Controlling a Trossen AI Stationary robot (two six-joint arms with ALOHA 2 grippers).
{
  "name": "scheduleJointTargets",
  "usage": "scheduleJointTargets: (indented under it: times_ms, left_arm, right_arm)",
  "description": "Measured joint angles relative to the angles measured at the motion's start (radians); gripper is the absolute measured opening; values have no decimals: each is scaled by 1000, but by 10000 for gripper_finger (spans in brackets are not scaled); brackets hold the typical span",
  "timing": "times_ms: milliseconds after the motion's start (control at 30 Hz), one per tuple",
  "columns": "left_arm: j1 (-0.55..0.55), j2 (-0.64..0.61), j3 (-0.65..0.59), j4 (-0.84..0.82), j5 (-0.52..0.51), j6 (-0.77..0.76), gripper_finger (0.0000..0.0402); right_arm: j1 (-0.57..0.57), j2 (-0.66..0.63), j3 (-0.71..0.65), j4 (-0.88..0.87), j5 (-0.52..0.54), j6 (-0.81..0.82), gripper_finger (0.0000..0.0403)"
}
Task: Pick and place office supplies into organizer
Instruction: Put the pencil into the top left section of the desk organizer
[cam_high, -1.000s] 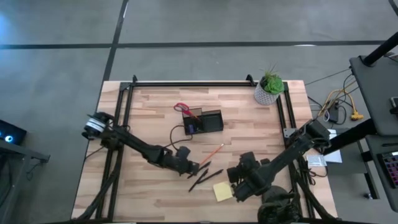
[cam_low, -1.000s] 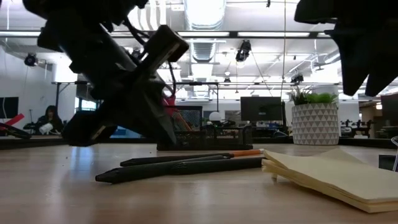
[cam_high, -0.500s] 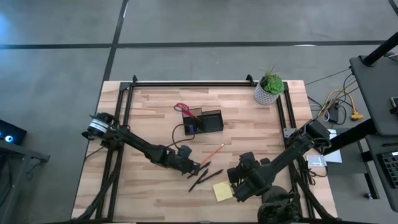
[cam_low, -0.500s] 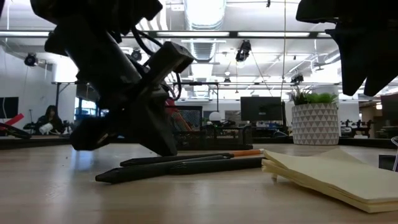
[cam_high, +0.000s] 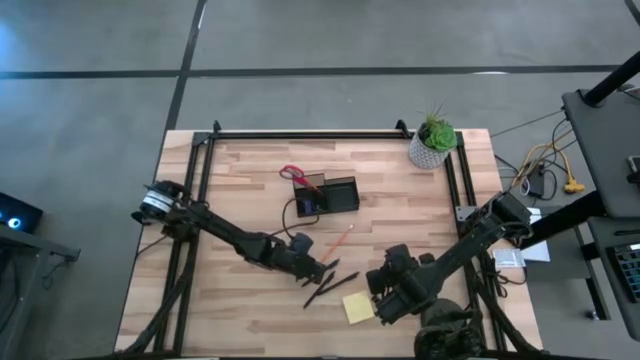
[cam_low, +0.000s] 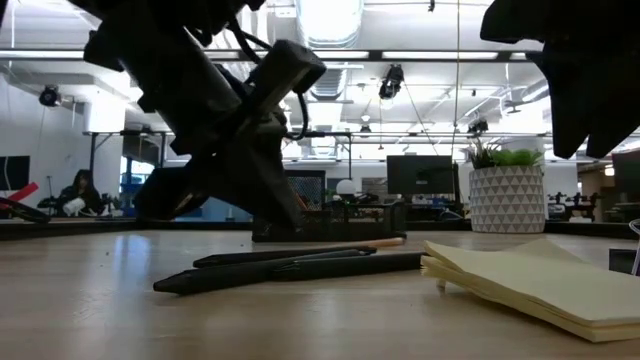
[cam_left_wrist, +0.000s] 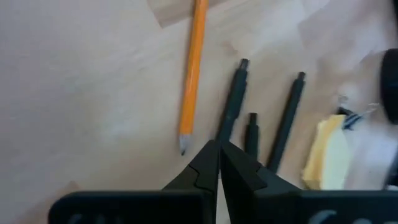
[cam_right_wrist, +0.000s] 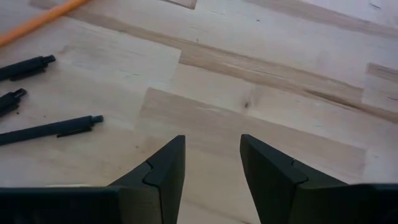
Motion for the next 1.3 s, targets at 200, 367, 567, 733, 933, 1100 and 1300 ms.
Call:
scheduleJointTargets:
  times_ms: [200, 367, 567, 733, 933, 1100, 1300]
  left_arm:
    - [3, 0, -11, -34, -5, 6, 0]
    - [20, 0, -19, -79, -25, 7, 0]
    - [49, 0, -24, -78, -29, 33, 0]
    - [51, 0, -9, -69, -5, 57, 0]
    - [37, 0, -13, -76, 28, 49, 0]
    - [35, 0, -14, -82, 38, 48, 0]
    - [34, 0, -14, -78, 43, 47, 0]
  right_arm:
    - [0, 0, -10, 2, 0, 0, 148]
    - [0, 0, -12, 1, 0, 0, 148]
    - [0, 0, -13, 2, 0, 1, 148]
    - [0, 0, -13, 4, 0, 3, 148]
    - [0, 0, -13, 5, 0, 3, 148]
    - [0, 0, -13, 4, 0, 3, 148]
    - [0, 0, -24, 4, -1, 3, 148]
